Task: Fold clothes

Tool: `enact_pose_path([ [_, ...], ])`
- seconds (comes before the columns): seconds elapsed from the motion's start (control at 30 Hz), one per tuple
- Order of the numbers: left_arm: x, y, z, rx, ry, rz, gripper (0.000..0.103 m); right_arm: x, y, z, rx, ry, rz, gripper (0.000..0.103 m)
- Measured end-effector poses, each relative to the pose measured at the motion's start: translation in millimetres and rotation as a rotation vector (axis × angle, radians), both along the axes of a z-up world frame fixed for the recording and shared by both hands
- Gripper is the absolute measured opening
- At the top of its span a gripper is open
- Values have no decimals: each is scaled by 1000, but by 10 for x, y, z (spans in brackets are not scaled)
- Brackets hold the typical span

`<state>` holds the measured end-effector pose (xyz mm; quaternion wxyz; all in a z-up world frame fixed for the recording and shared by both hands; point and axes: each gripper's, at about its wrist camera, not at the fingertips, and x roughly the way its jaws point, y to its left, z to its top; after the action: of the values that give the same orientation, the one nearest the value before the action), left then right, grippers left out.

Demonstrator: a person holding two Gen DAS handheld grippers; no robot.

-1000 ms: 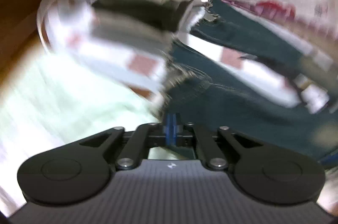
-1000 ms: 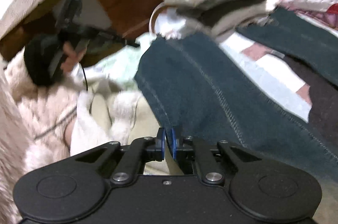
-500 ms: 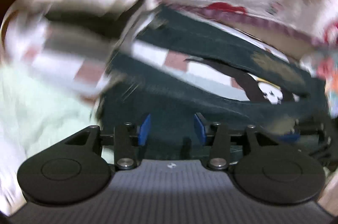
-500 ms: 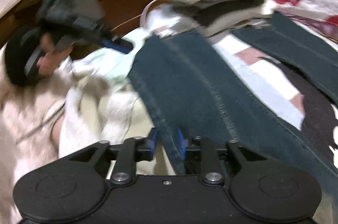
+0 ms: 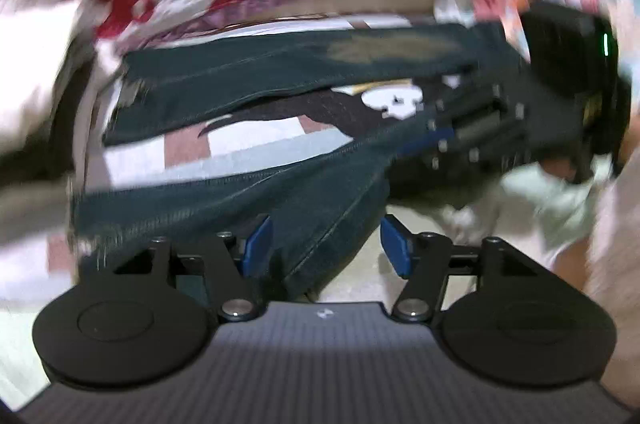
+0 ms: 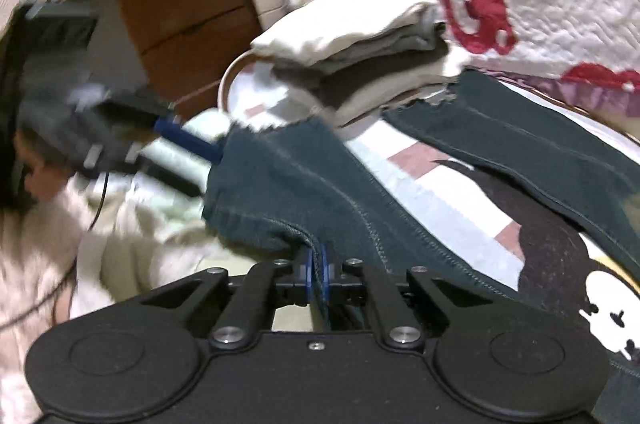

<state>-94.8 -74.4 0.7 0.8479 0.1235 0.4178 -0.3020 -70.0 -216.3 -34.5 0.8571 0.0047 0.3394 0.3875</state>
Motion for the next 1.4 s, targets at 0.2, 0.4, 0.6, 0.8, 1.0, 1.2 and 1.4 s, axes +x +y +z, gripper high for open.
enact_pose_path([
  [0.2,120,-356,-120,47,-43,-23,64,106,-119,57,56,6,-52,6],
  [0.4,289,-665,-380,449,-178,7,15,189,-222,81,113,21,-94,6],
  [0.6,348,-431,-206,349,-224,112,16,-53,-273,-92,125,56,-116,15],
  [0.8,339,-327,-199,332,-247,149,18,-466,-1147,-416,77,203,-414,24],
  [1.0,341,-352,-207,348,-273,164,21,-1029,-2088,-475,-223,194,-795,30],
  [1.2,343,-330,-223,357,-279,185,25,-1692,-3341,-571,-314,217,-1262,35],
  [1.4,320,-368,-274,375,-296,202,25,-2509,-4253,-871,355,336,-1636,47],
])
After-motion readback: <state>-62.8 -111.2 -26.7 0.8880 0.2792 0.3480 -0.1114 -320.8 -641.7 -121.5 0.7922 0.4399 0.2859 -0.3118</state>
